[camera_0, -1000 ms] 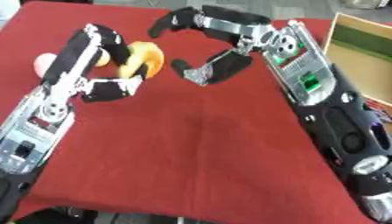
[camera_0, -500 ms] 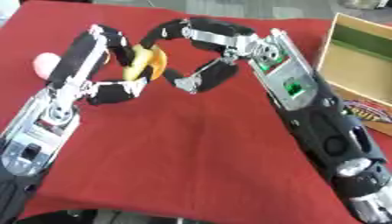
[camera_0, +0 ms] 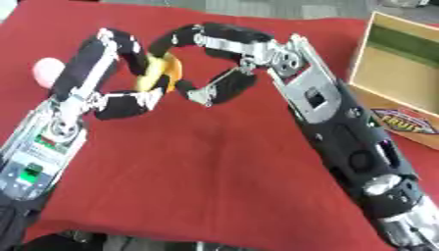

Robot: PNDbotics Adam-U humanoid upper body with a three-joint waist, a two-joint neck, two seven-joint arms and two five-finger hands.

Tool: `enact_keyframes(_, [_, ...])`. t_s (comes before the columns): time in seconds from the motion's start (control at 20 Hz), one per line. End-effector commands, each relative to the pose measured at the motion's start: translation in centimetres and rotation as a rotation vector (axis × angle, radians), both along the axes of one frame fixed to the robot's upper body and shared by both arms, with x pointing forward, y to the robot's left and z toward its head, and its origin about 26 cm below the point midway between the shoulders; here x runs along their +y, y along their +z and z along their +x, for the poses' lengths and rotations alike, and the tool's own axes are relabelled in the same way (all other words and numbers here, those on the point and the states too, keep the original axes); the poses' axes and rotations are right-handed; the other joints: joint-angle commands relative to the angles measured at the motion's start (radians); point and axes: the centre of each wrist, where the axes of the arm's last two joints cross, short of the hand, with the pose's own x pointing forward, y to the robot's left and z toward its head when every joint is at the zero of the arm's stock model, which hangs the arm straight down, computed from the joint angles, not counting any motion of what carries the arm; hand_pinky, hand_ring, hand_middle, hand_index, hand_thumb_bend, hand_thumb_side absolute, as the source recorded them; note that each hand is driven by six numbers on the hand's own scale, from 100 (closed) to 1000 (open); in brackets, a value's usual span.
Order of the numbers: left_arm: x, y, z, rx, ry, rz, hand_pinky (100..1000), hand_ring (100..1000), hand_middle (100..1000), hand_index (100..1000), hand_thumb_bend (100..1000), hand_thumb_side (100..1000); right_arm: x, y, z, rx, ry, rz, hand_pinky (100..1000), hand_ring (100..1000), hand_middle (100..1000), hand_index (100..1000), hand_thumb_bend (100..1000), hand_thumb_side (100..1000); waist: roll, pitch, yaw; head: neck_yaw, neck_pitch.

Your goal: Pick up the objects with one hand, pass them to the other hand, and then place them into the box on the other side of the table.

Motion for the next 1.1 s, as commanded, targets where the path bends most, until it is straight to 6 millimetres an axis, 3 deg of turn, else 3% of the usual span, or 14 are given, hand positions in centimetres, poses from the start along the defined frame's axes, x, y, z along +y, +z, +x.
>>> enact_keyframes(0.05, [-0.14,0.98,-0.42,-0.030,-0.023,0.007,600,400,314,389,266,100,0.02,0.86,-0.11,-0.020,-0.018,0.029,966,1000,839,951,100,108,-0.001,-0.027,0.002,-0.004,-0.004])
enact_keyframes(0.4, [-0.08,0.91,-0.58,-0.023,-0.040,0.012,598,400,314,388,269,100,-0.15,1.23,-0.08,-0.021,-0.042,0.044,962,1000,839,959,101,104,0.001,-0.024,0.003,-0.015,-0.004])
enact_keyframes(0.55, [-0.07,1.05,-0.70,-0.032,-0.053,0.016,599,401,314,389,266,100,-0.15,1.39,-0.04,-0.044,-0.033,0.015,963,1000,849,959,131,163,0.000,-0.024,0.004,-0.027,-0.005])
enact_keyframes(1.1, [-0.25,1.60,-0.99,-0.072,-0.076,0.024,600,402,315,389,266,100,-0.42,0.85,0.77,-0.049,-0.007,-0.092,966,1000,863,955,120,204,-0.001,-0.024,0.008,-0.031,-0.007])
